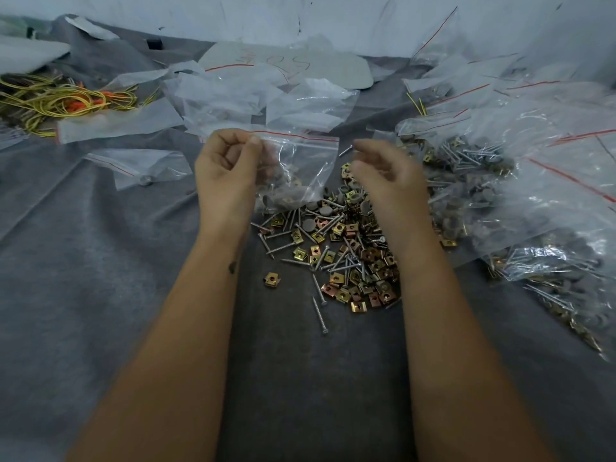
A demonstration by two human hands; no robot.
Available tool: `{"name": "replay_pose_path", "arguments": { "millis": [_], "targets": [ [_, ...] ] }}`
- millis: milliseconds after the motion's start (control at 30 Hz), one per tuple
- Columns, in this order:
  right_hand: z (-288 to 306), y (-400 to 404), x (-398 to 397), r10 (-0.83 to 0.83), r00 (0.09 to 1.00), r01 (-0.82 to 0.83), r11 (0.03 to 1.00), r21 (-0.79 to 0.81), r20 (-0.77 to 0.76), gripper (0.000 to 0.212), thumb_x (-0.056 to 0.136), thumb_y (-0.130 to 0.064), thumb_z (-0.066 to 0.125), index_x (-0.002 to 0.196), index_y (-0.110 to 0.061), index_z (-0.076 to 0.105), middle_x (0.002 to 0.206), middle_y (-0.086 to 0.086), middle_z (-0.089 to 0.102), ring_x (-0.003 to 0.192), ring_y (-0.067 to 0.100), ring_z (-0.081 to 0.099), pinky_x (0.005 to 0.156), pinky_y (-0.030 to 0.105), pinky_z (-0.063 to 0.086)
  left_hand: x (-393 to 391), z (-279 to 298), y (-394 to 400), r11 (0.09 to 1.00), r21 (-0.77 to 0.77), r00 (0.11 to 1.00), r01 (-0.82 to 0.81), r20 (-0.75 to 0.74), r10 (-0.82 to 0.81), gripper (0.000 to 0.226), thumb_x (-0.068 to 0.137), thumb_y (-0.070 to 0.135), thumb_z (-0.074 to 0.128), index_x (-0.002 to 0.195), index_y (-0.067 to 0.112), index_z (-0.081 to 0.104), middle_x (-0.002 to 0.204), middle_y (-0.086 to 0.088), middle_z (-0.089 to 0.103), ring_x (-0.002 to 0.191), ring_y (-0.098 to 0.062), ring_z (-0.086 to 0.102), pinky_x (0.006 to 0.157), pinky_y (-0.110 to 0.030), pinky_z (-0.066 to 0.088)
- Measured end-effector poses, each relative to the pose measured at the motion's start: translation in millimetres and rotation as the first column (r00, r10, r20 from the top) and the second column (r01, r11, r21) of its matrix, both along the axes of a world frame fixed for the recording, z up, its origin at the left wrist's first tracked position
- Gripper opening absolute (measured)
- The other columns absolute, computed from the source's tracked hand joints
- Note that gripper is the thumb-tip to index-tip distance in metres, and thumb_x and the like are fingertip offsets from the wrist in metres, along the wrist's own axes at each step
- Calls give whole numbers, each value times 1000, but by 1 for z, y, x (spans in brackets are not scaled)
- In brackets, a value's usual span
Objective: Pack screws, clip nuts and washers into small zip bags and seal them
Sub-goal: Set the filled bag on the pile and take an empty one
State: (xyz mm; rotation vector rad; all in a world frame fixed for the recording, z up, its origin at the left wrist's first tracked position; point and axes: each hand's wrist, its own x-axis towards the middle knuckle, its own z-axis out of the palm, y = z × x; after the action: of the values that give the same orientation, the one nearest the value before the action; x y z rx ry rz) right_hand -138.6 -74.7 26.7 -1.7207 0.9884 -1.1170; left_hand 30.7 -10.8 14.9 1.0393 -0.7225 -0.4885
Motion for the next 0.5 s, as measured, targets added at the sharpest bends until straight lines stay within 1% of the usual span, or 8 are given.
{"name": "replay_pose_path", "arguments": {
  "millis": [33, 67, 133, 233, 300, 367, 433, 500],
  "targets": [
    [-1, 2, 4, 86, 996, -86, 996, 11, -38, 30, 87, -27, 67, 117, -27, 65, 101, -14, 64, 88, -6, 57, 71, 10, 47, -2, -1, -1, 1000, -11, 1000, 19, -11, -19, 14, 98, 1, 52, 89, 11, 54, 66, 6, 68, 62, -10, 64, 63, -26, 56],
    [-3, 4, 9, 143, 986, -142, 990, 7, -83, 29, 86, -30, 69, 115, -30, 66, 98, -16, 65, 84, -7, 56, 70, 11, 46, -2, -1, -1, 999, -20, 999, 35, -18, -36, 13, 98, 2, 53, 89, 11, 54, 68, 5, 67, 63, -11, 64, 63, -26, 56],
    [-4, 7, 17, 159, 978, -162, 987, -17, -132, 13, 87, -25, 70, 99, -30, 70, 87, -15, 67, 72, -6, 55, 67, 17, 48, -3, -3, -2, 998, -23, 998, 58, -4, -58, 11, 98, 4, 53, 91, 12, 55, 70, 5, 68, 65, -11, 64, 63, -27, 55],
    [-3, 8, 25, 148, 987, -146, 989, 35, -63, 10, 91, -17, 65, 86, -23, 71, 76, -2, 69, 54, 4, 57, 56, 21, 50, -5, -3, -3, 999, 1, 999, 34, 16, -34, 6, 98, 11, 56, 96, 17, 57, 71, 7, 68, 69, -10, 65, 67, -28, 56],
    [1, 4, 27, 127, 992, -128, 988, 85, 11, 11, 92, -15, 63, 83, -18, 69, 69, -1, 67, 47, 7, 58, 50, 19, 48, -4, -3, -4, 999, 36, 1000, -25, 14, 25, 7, 96, 16, 59, 100, 22, 59, 69, 11, 65, 70, -10, 60, 67, -29, 52],
    [10, -7, 28, 54, 997, -61, 990, 128, 63, 12, 92, -15, 63, 81, -15, 68, 66, -1, 67, 50, 7, 61, 49, 19, 48, -4, -4, -5, 996, 66, 998, -59, 16, 58, 11, 93, 18, 60, 101, 26, 60, 76, 9, 68, 76, -12, 62, 72, -28, 53],
    [21, -24, 26, -81, 986, 55, 983, 173, 145, 9, 92, -13, 63, 84, -13, 67, 66, -2, 68, 54, 8, 64, 51, 19, 50, -3, -7, -5, 993, 91, 997, -75, 33, 72, 12, 92, 17, 61, 101, 26, 60, 85, 2, 70, 85, -13, 66, 81, -29, 54],
    [30, -42, 23, -229, 935, 165, 957, 240, 269, 5, 92, -10, 63, 94, -10, 66, 77, -2, 70, 65, 10, 68, 58, 23, 55, -3, -8, -6, 990, 105, 995, -97, 45, 92, 12, 92, 14, 62, 98, 24, 61, 85, 1, 67, 81, -8, 63, 77, -24, 52]
  ]
}}
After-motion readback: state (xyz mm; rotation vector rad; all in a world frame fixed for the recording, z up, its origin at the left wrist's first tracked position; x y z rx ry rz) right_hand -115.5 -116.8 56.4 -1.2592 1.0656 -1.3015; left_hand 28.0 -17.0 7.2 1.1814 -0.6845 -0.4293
